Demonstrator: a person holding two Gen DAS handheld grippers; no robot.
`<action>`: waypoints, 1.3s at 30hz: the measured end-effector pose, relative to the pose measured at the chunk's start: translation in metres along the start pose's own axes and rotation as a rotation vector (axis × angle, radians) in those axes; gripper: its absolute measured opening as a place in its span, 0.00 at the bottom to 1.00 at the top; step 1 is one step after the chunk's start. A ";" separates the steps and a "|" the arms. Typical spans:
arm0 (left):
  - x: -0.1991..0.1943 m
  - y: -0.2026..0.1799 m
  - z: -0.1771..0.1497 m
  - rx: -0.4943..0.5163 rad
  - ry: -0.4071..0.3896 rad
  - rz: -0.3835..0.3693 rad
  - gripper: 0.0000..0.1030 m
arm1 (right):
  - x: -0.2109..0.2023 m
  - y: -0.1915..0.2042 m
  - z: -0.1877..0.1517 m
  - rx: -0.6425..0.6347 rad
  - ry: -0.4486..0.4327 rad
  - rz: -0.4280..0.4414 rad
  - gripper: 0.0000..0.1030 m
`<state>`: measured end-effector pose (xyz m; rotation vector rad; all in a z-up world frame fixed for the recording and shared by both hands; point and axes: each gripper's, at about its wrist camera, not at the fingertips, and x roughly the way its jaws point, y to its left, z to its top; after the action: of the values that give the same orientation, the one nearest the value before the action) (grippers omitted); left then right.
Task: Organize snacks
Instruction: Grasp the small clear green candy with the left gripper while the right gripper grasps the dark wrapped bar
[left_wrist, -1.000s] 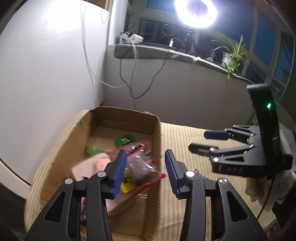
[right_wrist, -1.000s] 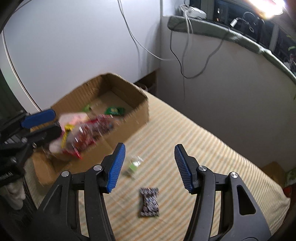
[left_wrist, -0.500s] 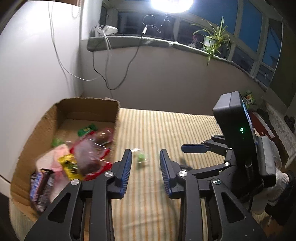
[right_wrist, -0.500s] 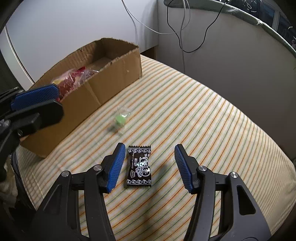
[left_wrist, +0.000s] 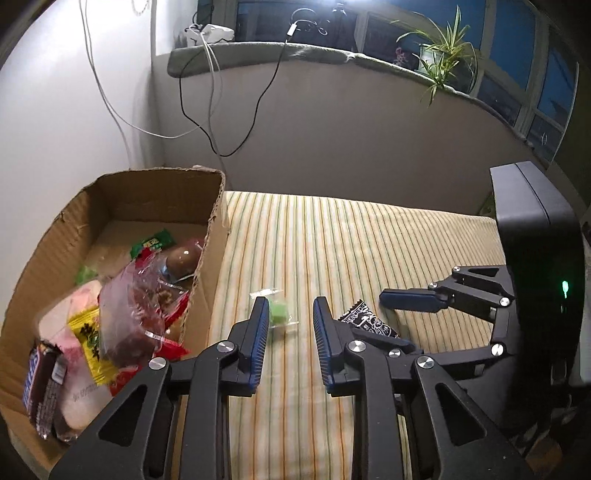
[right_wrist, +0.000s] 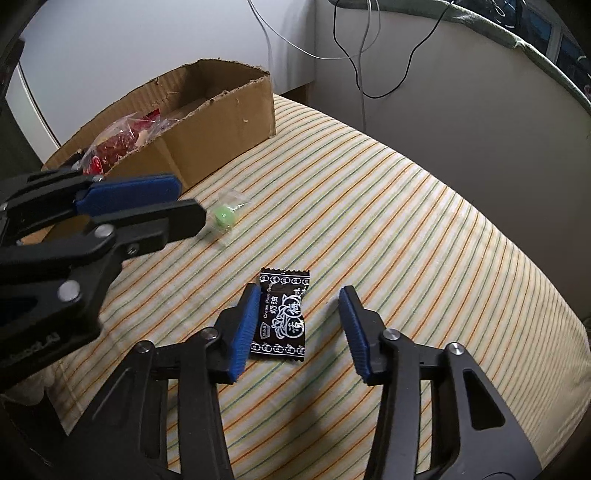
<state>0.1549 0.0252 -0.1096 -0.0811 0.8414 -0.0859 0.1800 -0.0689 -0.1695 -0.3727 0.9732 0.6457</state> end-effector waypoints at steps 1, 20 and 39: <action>0.001 -0.002 0.001 0.001 0.002 -0.006 0.22 | 0.000 0.000 0.000 -0.008 0.000 -0.007 0.40; 0.039 -0.023 0.001 0.084 0.038 0.112 0.17 | -0.006 -0.020 -0.006 -0.013 -0.003 -0.039 0.25; 0.018 -0.015 -0.015 0.043 0.023 0.096 0.13 | -0.012 -0.030 -0.015 0.013 -0.039 -0.032 0.25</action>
<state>0.1547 0.0076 -0.1316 0.0008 0.8644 -0.0152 0.1850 -0.1038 -0.1669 -0.3621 0.9321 0.6148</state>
